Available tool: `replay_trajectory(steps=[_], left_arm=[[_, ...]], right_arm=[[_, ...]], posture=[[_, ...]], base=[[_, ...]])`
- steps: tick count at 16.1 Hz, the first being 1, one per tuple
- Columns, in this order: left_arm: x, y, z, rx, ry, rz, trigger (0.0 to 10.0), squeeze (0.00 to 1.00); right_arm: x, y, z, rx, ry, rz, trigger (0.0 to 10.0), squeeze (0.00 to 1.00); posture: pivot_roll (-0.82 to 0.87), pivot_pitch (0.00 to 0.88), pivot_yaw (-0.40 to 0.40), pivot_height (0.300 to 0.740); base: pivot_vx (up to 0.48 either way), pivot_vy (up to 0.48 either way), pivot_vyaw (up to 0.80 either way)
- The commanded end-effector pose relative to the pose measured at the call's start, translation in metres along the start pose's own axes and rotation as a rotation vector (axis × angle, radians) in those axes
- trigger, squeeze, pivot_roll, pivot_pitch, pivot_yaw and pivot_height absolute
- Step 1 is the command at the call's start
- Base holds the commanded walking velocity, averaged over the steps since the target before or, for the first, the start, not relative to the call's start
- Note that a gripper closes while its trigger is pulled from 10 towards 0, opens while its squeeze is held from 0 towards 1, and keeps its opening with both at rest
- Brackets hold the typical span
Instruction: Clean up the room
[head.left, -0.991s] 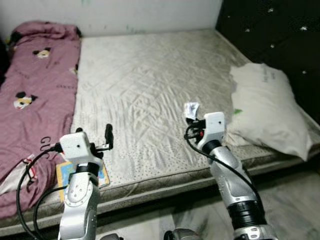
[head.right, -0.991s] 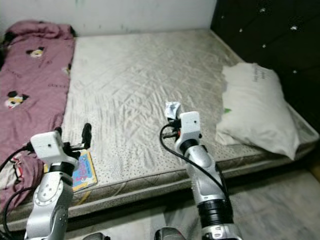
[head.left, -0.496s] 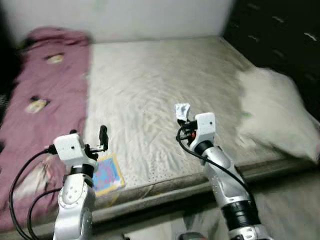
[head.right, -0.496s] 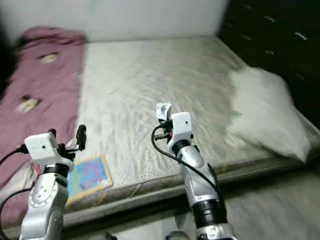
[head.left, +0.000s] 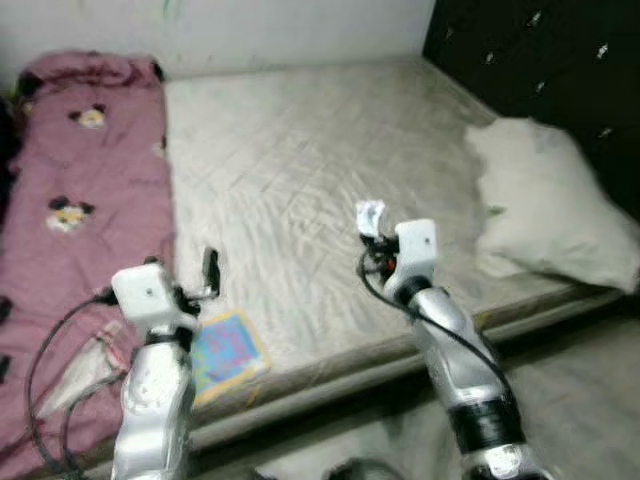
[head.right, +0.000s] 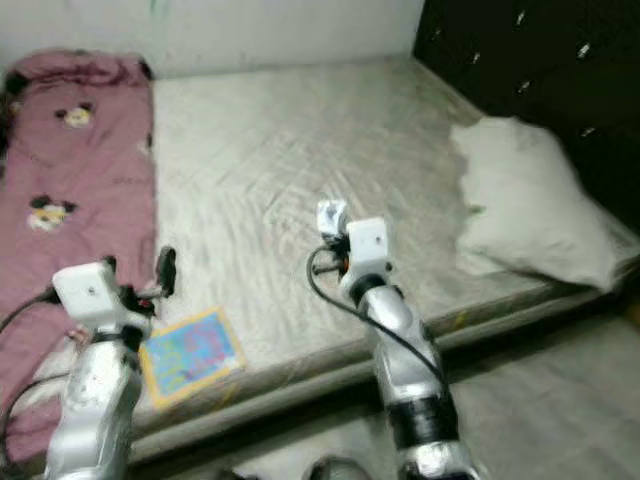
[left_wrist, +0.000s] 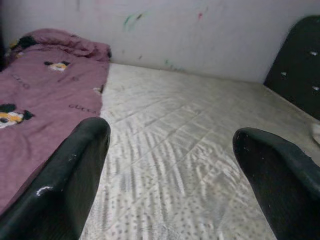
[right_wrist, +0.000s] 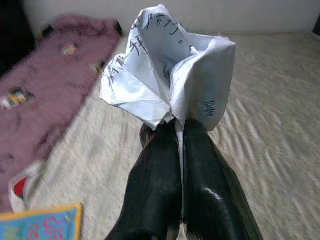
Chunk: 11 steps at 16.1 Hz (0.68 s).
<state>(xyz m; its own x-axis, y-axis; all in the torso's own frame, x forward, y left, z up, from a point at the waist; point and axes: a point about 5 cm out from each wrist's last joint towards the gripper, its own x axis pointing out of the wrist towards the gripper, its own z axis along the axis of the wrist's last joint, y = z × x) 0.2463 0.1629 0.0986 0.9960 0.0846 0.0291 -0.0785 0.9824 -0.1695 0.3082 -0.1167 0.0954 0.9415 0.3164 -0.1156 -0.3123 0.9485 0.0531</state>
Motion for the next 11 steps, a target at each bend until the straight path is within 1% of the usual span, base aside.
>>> replay_trajectory(steps=[1, 2, 3, 4, 5, 6, 7, 8, 9, 10, 11], left_arm=[[0.0, 0.005, 0.0, 0.054, 0.005, 0.035, 10.0, 0.0], [0.0, 0.005, 0.0, 0.066, 0.003, 0.043, 10.0, 0.0], [0.0, 0.007, -0.001, 0.105, 0.03, 0.083, 10.0, 0.0], [-0.002, 0.011, -0.005, 0.097, 0.089, 0.128, 10.0, 0.0], [-0.005, 0.011, -0.005, 0.084, 0.093, 0.091, 10.0, 0.0], [-0.009, 0.012, -0.006, 0.06, 0.074, 0.058, 10.0, 0.0], [-0.015, 0.02, -0.01, 0.07, 0.084, 0.134, 10.0, 0.0], [-0.018, 0.022, -0.01, 0.098, 0.078, 0.168, 10.0, 0.0], [-0.02, 0.022, -0.009, 0.099, 0.072, 0.185, 10.0, 0.0], [-0.023, 0.023, -0.009, 0.075, 0.073, 0.206, 10.0, 0.0], [-0.029, 0.026, -0.01, 0.087, 0.086, 0.23, 10.0, 0.0]], right_arm=[[0.001, 0.002, 0.002, 0.005, -0.01, 0.005, 10.0, 0.0], [0.001, 0.002, 0.002, 0.005, -0.011, 0.006, 10.0, 0.0], [0.002, 0.003, 0.002, 0.006, -0.017, 0.012, 10.0, 0.0], [0.004, 0.006, 0.003, 0.007, -0.026, 0.03, 10.0, 0.0], [0.007, 0.01, 0.004, 0.006, -0.03, 0.049, 10.0, 0.0], [0.009, 0.015, 0.004, -0.001, -0.034, 0.077, 10.0, 0.0], [0.015, 0.023, 0.007, 0.003, -0.035, 0.115, 10.0, 0.0], [0.019, 0.028, 0.009, 0.003, -0.035, 0.138, 10.0, 0.0], [0.022, 0.03, 0.009, 0.006, -0.031, 0.152, 10.0, 0.0], [0.025, 0.034, 0.011, 0.006, -0.026, 0.175, 10.0, 0.0], [0.029, 0.04, 0.01, 0.002, -0.02, 0.205, 10.0, 0.0]], posture=[[-0.05, 0.005, -0.01, 0.74], [-0.05, 0.005, -0.002, 0.74], [-0.05, 0.006, 0.001, 0.74], [-0.05, 0.006, 0.0, 0.74], [-0.04, 0.004, -0.002, 0.74], [-0.03, 0.001, -0.011, 0.74], [-0.01, 0.0, -0.037, 0.74], [0.0, 0.0, -0.054, 0.74], [0.03, 0.0, -0.082, 0.74], [0.05, 0.0, -0.105, 0.74], [0.07, 0.0, -0.115, 0.74]], base=[[0.0, 0.0, 0.0], [0.0, 0.0, 0.0], [0.0, 0.0, 0.0], [0.0, 0.0, 0.0], [0.0, 0.0, 0.0], [0.0, 0.0, 0.0], [0.0, 0.0, 0.0], [0.0, 0.0, 0.0], [0.0, 0.0, 0.0], [0.0, 0.0, 0.0], [0.0, 0.0, 0.0]])
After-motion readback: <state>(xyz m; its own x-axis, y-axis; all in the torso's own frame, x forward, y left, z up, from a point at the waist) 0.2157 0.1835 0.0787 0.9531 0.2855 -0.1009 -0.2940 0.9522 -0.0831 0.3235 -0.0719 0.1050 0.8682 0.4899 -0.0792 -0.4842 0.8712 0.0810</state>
